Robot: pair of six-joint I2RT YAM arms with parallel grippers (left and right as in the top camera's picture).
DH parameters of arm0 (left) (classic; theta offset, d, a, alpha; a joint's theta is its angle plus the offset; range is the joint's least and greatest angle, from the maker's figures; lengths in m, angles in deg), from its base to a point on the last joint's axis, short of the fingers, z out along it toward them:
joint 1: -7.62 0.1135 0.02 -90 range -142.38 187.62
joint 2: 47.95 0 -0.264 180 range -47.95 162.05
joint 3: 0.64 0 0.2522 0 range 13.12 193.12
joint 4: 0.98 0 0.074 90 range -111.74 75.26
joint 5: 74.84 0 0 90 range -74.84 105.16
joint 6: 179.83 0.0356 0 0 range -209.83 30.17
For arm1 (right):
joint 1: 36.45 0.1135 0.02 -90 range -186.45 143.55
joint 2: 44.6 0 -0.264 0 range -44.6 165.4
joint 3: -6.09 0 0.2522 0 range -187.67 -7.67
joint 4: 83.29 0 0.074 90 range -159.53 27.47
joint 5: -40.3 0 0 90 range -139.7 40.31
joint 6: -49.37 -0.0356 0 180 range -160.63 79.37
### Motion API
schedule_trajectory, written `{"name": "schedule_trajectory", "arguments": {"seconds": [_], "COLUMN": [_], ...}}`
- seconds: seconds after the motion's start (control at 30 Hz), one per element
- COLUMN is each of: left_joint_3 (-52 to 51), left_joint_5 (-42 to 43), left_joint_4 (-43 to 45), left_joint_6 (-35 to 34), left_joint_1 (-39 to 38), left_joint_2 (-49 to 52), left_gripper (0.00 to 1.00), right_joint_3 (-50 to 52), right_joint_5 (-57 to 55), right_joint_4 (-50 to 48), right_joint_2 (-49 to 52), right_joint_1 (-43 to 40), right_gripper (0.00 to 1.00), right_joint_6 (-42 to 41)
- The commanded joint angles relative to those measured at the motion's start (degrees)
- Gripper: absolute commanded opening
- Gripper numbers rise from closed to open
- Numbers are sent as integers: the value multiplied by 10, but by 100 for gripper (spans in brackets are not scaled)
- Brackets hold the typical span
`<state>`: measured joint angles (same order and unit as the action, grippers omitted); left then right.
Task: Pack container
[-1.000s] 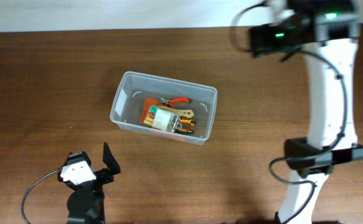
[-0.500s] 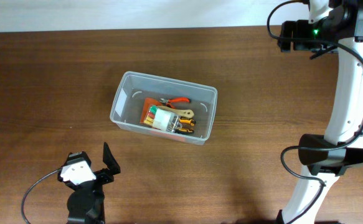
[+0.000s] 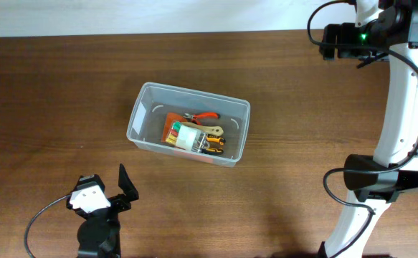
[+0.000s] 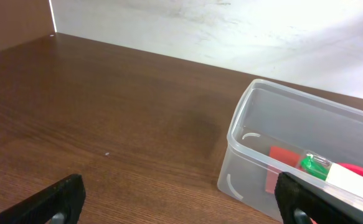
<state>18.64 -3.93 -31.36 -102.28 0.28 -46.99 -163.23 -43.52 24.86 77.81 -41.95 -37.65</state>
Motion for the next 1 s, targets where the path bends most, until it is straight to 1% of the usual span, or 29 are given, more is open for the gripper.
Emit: {"name": "schedule_trajectory", "arguments": {"seconds": [0.0,0.07,0.2,0.37,0.5,0.53,0.57,0.6,0.67,0.77,0.8,0.9,0.93,0.97], "left_joint_3": [-2,-2,-2,-2,-2,-2,-2,-2,-2,-2,-2,-2,-2,-2], "left_joint_5": [-2,-2,-2,-2,-2,-2,-2,-2,-2,-2,-2,-2,-2,-2], "left_joint_4": [-1,-1,-1,-1,-1,-1,-1,-1,-1,-1,-1,-1,-1,-1], "left_joint_6": [5,5,5,5,5,5,5,5,5,5,5,5,5,5], "left_joint_1": [-2,-2,-2,-2,-2,-2,-2,-2,-2,-2,-2,-2,-2,-2], "left_joint_2": [-3,-3,-3,-3,-3,-3,-3,-3,-3,-3,-3,-3,-3,-3], "left_gripper": [99,99,99,99,99,99,99,99,99,99,99,99,99,99], "right_joint_3": [-3,-3,-3,-2,-1,2,15,21,63,142,211,344,445,503], "right_joint_5": [9,9,9,9,9,9,9,9,9,4,4,5,5,5], "right_joint_4": [2,2,1,2,2,2,2,2,1,-33,-64,-136,-199,-237], "right_joint_2": [1,-5,-55,-173,-293,-312,-354,-369,-435,-523,-585,-686,-753,-790], "right_joint_1": [-2,-2,-2,-2,-2,-2,-2,-2,-2,-2,-1,4,13,18], "right_gripper": [99,99,99,99,99,99,99,99,99,99,99,99,99,99], "right_joint_6": [-5,-5,-5,-5,-5,-5,-5,-5,-5,2,2,2,1,1]}}
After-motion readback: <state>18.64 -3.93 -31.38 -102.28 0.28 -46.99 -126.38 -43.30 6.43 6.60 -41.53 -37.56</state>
